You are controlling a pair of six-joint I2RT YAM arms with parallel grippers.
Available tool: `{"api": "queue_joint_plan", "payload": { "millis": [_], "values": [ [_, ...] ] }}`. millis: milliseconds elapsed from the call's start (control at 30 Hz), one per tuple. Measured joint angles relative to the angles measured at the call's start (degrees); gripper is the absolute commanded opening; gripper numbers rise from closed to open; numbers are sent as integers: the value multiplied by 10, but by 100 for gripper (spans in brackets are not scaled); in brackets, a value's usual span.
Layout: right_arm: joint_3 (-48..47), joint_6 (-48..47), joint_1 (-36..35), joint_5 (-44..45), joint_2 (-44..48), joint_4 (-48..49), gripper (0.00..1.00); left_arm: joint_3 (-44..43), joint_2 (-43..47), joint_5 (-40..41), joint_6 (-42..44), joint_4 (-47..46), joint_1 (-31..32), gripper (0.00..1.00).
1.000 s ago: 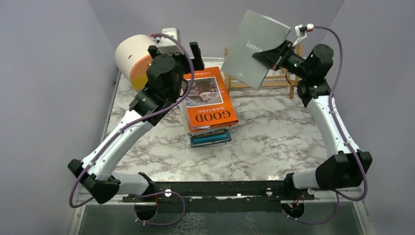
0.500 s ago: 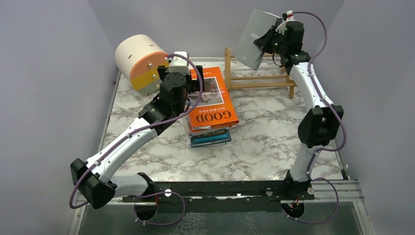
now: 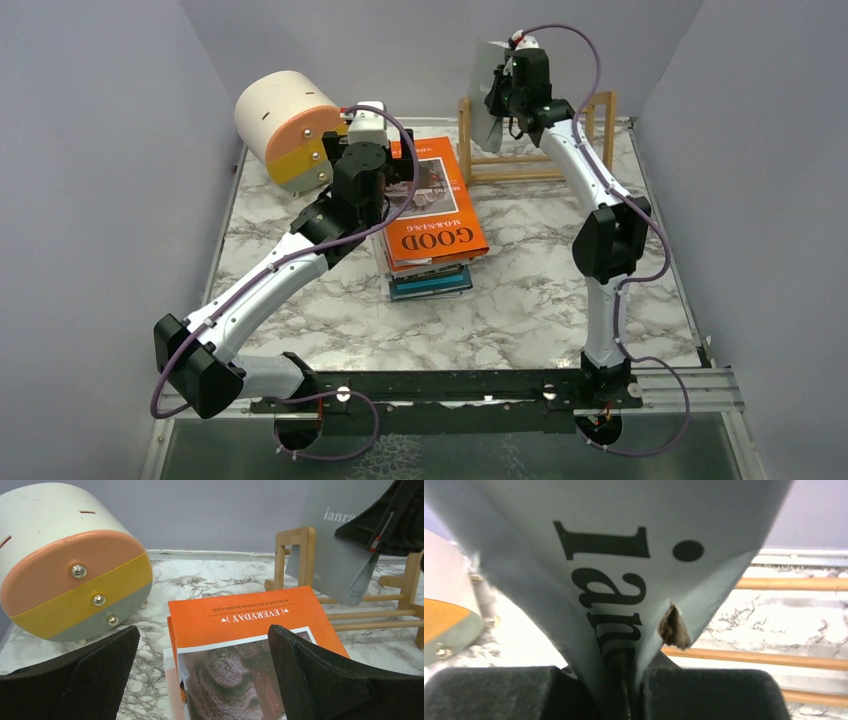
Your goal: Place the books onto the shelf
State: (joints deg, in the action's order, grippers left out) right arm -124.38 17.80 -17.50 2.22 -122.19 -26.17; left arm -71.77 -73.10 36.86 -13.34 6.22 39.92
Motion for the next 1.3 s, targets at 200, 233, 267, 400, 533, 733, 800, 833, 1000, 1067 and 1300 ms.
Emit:
{"api": "queue_joint_plan", "payload": {
  "millis": [200, 233, 267, 400, 533, 733, 800, 833, 1000, 1067, 1300],
  "values": [
    [16, -5, -17, 30, -43, -21, 1, 0, 1, 1, 0, 1, -11, 99],
    [20, -4, -19, 30, -46, -24, 1, 0, 1, 1, 0, 1, -12, 99],
    [29, -4, -23, 38, -48, -28, 1, 0, 2, 1, 0, 1, -14, 99],
    [37, -4, -33, 55, -49, -26, 1, 2, 7, 1, -1, 1, -19, 99],
    [38, -5, -42, 78, -49, -24, 1, 9, 13, 1, -4, 1, -24, 99],
    [40, -3, -55, 119, -49, -23, 1, 26, 22, 0, -9, 3, -32, 99],
    [48, -3, -57, 130, -46, -14, 1, 28, 22, 0, -11, 4, -34, 99],
    [55, -2, -58, 135, -43, -8, 1, 29, 22, 0, -11, 4, -35, 99],
    [80, 1, -62, 150, -30, 12, 1, 29, 23, -1, -13, 4, -38, 99],
    [83, 2, -63, 155, -28, 15, 1, 29, 23, -1, -14, 4, -39, 99],
    [96, 4, -66, 174, -19, 21, 1, 29, 23, -3, -15, 4, -39, 99]
  ]
}}
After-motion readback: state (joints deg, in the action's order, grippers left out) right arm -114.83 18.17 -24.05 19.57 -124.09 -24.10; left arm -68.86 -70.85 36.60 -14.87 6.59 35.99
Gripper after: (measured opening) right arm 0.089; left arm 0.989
